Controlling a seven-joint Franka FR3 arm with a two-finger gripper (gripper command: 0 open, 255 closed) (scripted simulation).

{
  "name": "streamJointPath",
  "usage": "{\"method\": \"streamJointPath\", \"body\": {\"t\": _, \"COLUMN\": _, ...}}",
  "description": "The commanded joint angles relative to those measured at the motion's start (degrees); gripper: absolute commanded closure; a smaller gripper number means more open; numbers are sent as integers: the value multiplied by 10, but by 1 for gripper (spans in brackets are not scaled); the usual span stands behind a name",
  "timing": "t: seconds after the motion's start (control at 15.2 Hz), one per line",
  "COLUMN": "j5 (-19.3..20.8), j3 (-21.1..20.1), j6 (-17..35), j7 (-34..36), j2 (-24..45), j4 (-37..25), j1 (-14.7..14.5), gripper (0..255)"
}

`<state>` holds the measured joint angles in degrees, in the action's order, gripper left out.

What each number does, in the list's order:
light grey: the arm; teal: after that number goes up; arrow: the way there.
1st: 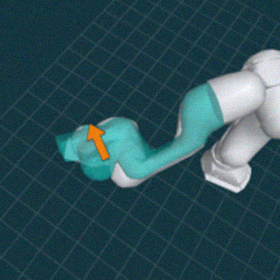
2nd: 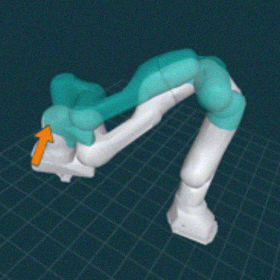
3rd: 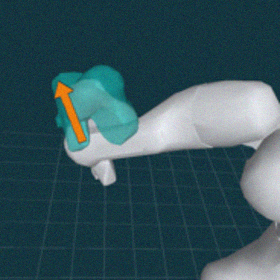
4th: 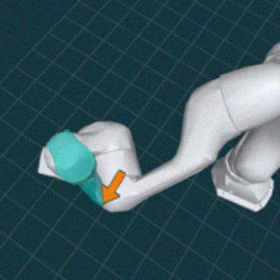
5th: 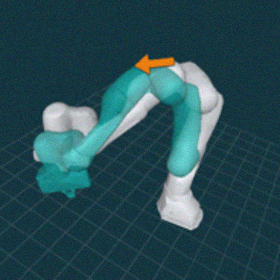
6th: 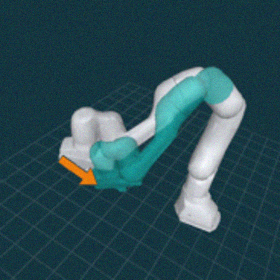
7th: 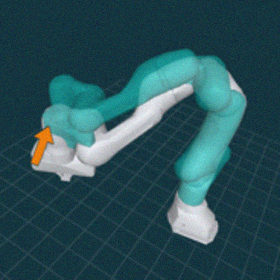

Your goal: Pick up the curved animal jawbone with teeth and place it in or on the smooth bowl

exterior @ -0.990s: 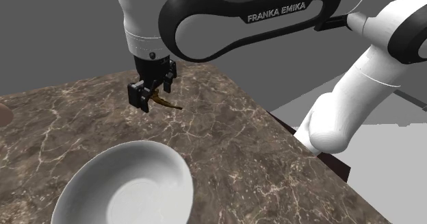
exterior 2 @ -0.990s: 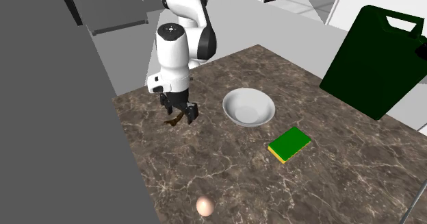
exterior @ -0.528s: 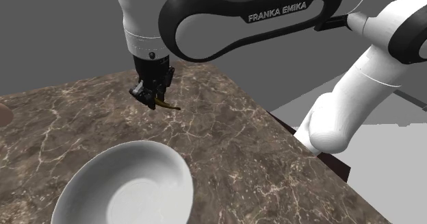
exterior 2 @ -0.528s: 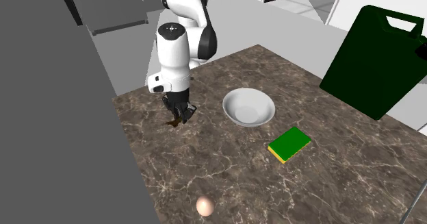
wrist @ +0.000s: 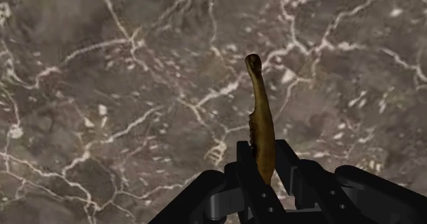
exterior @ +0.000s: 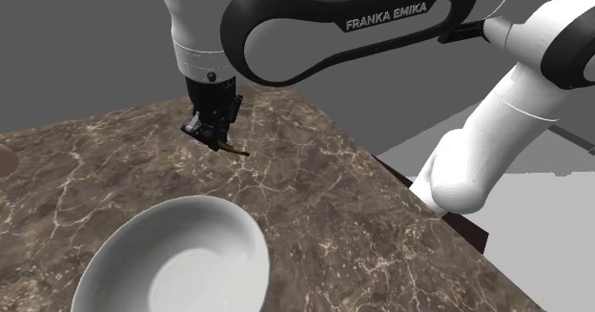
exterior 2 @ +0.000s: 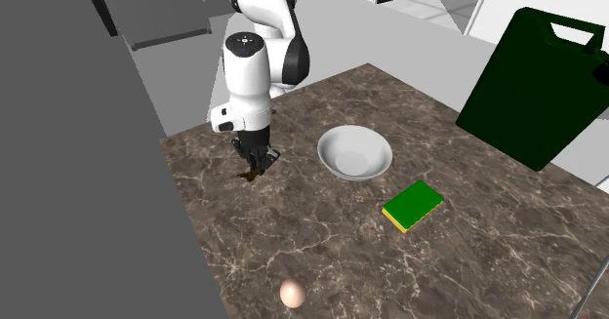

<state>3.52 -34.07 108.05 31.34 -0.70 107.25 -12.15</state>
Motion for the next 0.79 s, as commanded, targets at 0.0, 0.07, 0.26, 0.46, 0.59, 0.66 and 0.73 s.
{"method": "streamJointPath", "body": {"t": 0.0, "j5": -1, "j3": 1, "j6": -7, "j7": -1, "j2": -1, "j4": -4, "j1": 1, "gripper": 255}}
{"method": "streamJointPath", "body": {"t": 0.07, "j5": -1, "j3": 1, "j6": -15, "j7": -2, "j2": -2, "j4": -11, "j1": 1, "gripper": 255}}
{"method": "streamJointPath", "body": {"t": 0.26, "j5": -2, "j3": 1, "j6": -37, "j7": -4, "j2": -3, "j4": -33, "j1": 1, "gripper": 255}}
{"method": "streamJointPath", "body": {"t": 0.46, "j5": -2, "j3": 1, "j6": -60, "j7": -5, "j2": -3, "j4": -56, "j1": 1, "gripper": 255}}
{"method": "streamJointPath", "body": {"t": 0.59, "j5": -2, "j3": 1, "j6": -76, "j7": -6, "j2": -2, "j4": -72, "j1": 1, "gripper": 255}}
{"method": "streamJointPath", "body": {"t": 0.66, "j5": -2, "j3": 1, "j6": -84, "j7": -6, "j2": -1, "j4": -81, "j1": 1, "gripper": 255}}
{"method": "streamJointPath", "body": {"t": 0.73, "j5": -1, "j3": 1, "j6": -92, "j7": -6, "j2": 0, "j4": -89, "j1": 1, "gripper": 255}}
